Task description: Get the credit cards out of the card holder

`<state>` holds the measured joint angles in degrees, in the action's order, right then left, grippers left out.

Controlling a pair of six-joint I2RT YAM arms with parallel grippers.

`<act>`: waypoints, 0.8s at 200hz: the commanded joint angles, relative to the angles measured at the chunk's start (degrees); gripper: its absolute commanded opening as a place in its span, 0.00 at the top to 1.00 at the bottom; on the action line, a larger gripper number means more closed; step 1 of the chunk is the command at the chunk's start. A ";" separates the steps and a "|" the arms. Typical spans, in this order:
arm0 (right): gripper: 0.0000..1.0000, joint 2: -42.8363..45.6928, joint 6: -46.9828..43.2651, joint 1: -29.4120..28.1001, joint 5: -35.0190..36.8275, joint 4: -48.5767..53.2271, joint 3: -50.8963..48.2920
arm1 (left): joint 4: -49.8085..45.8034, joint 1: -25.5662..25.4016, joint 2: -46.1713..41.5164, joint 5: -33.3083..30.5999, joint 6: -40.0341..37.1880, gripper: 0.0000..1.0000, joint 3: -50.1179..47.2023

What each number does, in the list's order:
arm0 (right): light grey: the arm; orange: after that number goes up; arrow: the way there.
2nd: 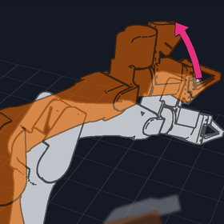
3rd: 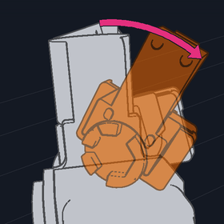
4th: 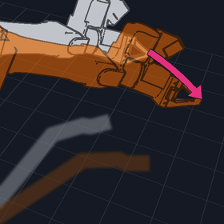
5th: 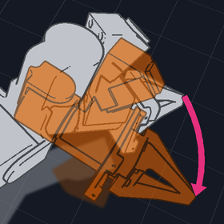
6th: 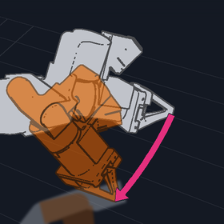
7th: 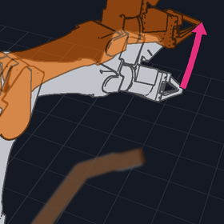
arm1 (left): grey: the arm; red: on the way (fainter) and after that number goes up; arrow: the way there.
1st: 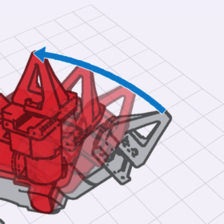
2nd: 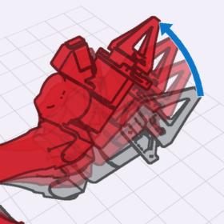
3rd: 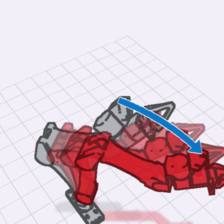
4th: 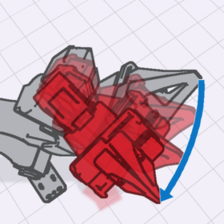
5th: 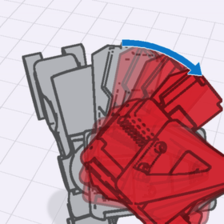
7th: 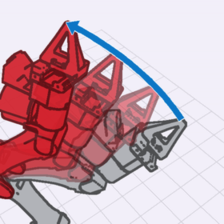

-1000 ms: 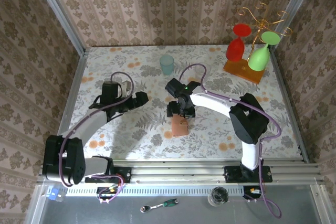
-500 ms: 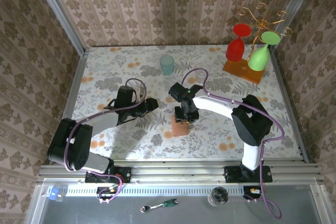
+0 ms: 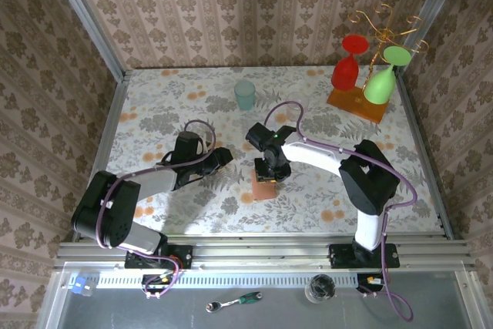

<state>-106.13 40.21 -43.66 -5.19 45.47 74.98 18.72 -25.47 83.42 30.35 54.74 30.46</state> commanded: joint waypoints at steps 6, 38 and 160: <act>0.66 -1.15 -0.68 -0.59 -1.07 1.20 0.69 | 0.45 -0.28 -0.41 -0.29 0.90 0.64 -0.57; 0.66 -2.39 -0.92 -0.65 -1.22 1.20 1.00 | 0.61 -0.28 0.16 -0.03 0.99 0.64 -0.40; 0.70 -4.26 -1.16 -1.67 0.44 3.79 3.83 | 0.45 -0.28 1.07 0.43 1.23 0.65 -0.22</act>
<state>-109.30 39.75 -44.62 -6.09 46.39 76.53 18.74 -25.47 84.01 30.22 55.55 30.44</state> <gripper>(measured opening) 0.309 0.349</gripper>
